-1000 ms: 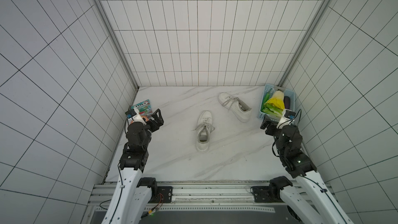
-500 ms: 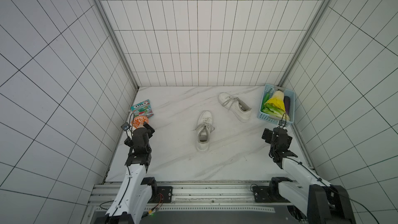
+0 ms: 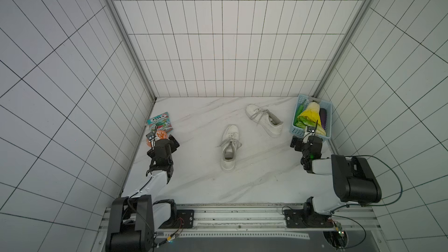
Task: Tie the shoes
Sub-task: Reset both arms
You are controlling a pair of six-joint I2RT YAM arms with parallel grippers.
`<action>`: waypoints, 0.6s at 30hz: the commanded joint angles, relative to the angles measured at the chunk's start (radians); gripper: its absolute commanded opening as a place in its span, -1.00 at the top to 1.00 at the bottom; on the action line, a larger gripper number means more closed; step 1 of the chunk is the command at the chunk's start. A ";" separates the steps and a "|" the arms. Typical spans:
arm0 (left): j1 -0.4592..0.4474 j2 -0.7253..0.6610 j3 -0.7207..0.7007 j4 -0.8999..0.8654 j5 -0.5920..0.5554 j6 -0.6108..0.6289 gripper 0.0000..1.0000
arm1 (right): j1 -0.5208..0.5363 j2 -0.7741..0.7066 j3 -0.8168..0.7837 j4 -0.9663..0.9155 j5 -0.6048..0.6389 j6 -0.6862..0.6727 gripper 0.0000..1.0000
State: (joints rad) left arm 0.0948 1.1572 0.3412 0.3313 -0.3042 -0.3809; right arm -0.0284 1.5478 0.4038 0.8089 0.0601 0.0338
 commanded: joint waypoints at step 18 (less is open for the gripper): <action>0.004 0.093 0.014 0.236 0.312 0.214 -0.97 | -0.012 -0.011 0.023 0.006 -0.043 0.011 -0.98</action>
State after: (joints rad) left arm 0.0944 1.2953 0.3454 0.6094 -0.0196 -0.1795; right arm -0.0338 1.5467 0.4126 0.8154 0.0219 0.0376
